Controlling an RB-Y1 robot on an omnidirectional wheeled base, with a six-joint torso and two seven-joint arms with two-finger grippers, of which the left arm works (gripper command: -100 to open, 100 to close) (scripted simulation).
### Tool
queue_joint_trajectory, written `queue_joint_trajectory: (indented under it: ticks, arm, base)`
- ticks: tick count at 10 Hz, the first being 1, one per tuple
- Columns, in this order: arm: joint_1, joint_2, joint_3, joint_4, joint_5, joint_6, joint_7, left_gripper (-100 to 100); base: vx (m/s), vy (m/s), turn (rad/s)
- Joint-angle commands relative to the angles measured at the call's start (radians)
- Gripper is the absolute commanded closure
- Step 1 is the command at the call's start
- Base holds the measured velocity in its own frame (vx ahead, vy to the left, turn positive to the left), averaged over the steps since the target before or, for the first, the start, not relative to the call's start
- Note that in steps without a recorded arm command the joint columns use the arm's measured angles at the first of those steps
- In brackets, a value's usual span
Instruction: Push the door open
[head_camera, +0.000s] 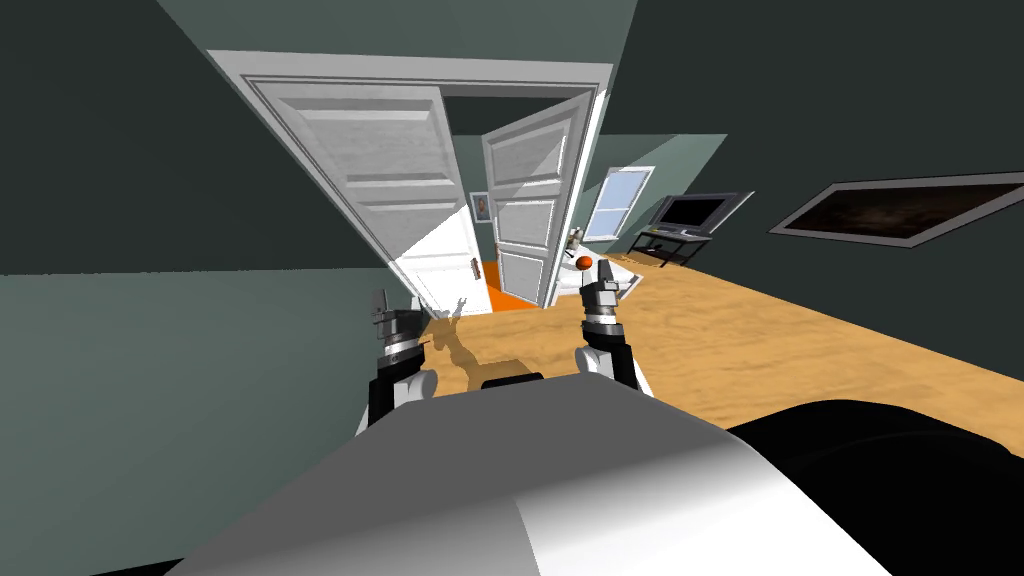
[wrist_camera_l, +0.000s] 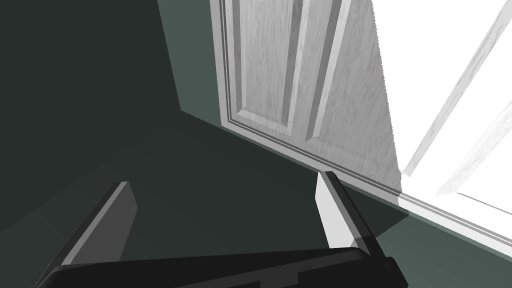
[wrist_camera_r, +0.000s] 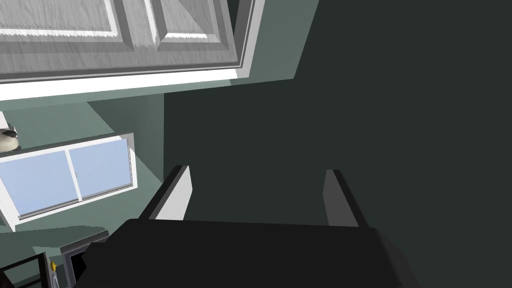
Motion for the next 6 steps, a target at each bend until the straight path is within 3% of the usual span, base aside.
queue_joint_trajectory:
  ticks: [1,6]
  arm:
    - [-0.009,0.006,0.000,0.033,0.018,-0.013,0.024,-100]
    - [-0.040,0.025,0.001,0.138,0.079,-0.051,0.105,-100]
  base:
    - [0.076,0.031,-0.126]
    - [0.085,0.037,-0.128]
